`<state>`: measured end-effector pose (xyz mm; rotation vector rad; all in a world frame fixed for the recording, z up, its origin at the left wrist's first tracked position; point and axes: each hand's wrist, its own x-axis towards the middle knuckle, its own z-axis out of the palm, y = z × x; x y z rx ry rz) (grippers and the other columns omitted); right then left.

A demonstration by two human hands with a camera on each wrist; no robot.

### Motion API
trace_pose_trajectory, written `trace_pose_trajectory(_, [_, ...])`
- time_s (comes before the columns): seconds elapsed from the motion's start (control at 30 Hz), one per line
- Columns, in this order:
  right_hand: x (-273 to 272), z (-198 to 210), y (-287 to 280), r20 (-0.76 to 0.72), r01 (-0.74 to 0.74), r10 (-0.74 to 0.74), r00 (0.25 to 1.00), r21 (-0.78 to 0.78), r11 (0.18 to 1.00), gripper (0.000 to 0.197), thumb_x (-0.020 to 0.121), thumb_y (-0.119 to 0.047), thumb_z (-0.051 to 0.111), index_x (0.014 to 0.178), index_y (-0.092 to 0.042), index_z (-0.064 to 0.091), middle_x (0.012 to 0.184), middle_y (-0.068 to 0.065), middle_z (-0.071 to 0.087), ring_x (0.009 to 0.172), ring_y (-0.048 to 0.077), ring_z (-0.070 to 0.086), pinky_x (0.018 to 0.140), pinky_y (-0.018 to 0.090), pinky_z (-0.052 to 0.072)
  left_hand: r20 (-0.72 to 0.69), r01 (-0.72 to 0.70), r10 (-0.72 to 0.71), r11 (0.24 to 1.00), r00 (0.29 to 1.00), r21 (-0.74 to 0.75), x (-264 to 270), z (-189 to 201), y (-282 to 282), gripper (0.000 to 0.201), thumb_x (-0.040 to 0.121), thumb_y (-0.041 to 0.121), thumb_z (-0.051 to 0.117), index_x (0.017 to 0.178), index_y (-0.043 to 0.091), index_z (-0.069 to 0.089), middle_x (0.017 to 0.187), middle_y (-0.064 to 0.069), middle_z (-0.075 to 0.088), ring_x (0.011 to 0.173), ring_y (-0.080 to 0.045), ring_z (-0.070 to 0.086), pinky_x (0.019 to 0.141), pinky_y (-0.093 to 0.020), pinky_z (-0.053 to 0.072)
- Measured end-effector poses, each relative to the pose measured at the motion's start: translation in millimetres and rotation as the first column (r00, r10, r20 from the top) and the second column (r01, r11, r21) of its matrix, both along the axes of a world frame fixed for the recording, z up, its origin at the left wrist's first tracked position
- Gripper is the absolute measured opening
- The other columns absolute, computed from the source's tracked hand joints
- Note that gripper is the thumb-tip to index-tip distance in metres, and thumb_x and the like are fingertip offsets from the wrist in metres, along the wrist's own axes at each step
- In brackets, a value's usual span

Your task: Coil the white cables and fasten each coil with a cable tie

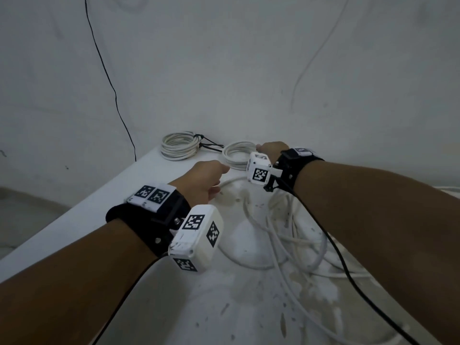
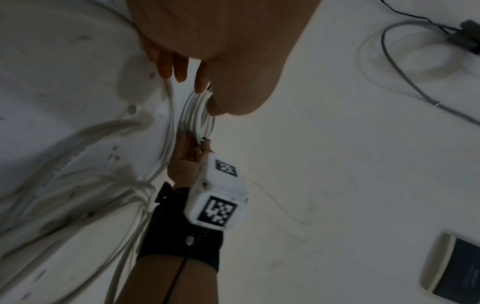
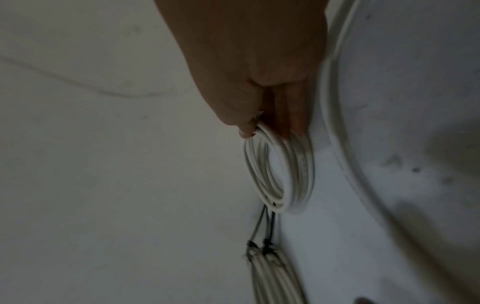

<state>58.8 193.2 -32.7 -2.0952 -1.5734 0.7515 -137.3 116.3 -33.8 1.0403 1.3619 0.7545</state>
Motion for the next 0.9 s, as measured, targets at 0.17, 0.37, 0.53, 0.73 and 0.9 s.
trace_pose_trajectory(0.17, [8,10,-18,0.066,-0.002,0.0,0.998,0.026,1.0,0.026,0.094,-0.03,0.063,0.103,-0.007,0.054,0.093,0.011,0.06,0.095,0.033,0.063,0.069,0.03,0.039,-0.046,0.025,-0.023,0.999,0.999,0.043,-4,-2,-3,0.016,0.094,0.029,0.063,0.102,0.017,0.057,0.103,-0.005,0.054,0.081,-0.017,0.053,0.067,-0.026,0.043])
trace_pose_trajectory(0.37, [32,39,-70,-0.364,0.238,-0.149,0.919,0.215,0.947,0.013,0.093,-0.016,0.062,0.087,-0.006,0.058,0.085,0.013,0.065,0.065,0.026,0.066,0.061,0.032,0.056,-0.273,0.313,-0.238,0.91,0.932,0.274,14,21,-43,0.008,0.097,0.025,0.058,0.1,0.018,0.057,0.101,-0.005,0.056,0.09,-0.021,0.053,0.069,-0.027,0.037])
trace_pose_trajectory(0.53, [75,71,-165,-0.264,0.24,-0.145,0.953,0.376,0.895,0.016,0.093,-0.017,0.064,0.084,-0.003,0.063,0.078,0.012,0.069,0.061,0.023,0.066,0.058,0.033,0.058,-0.398,0.547,-0.421,0.784,0.816,0.293,51,40,-99,0.027,0.097,0.039,0.058,0.11,0.015,0.061,0.11,-0.003,0.064,0.096,-0.017,0.061,0.077,-0.027,0.046])
trace_pose_trajectory(0.73, [125,53,-273,-0.125,0.132,-0.109,0.986,0.187,0.973,0.02,0.094,-0.02,0.066,0.089,-0.001,0.067,0.076,0.01,0.072,0.054,0.018,0.066,0.05,0.027,0.055,-0.532,0.788,-0.596,0.554,0.601,0.27,103,48,-165,0.032,0.098,0.036,0.057,0.107,0.007,0.067,0.104,-0.003,0.071,0.091,-0.015,0.07,0.066,-0.02,0.047])
trace_pose_trajectory(0.9, [143,12,-321,-0.094,0.176,-0.167,0.981,0.098,0.979,0.022,0.096,-0.023,0.064,0.096,-0.001,0.066,0.079,0.012,0.073,0.058,0.02,0.068,0.051,0.028,0.055,-0.5,0.703,-0.52,0.64,0.693,0.31,126,48,-197,0.025,0.097,0.008,0.056,0.12,0.014,0.047,0.092,-0.01,0.061,0.07,-0.017,0.062,0.056,-0.022,0.047])
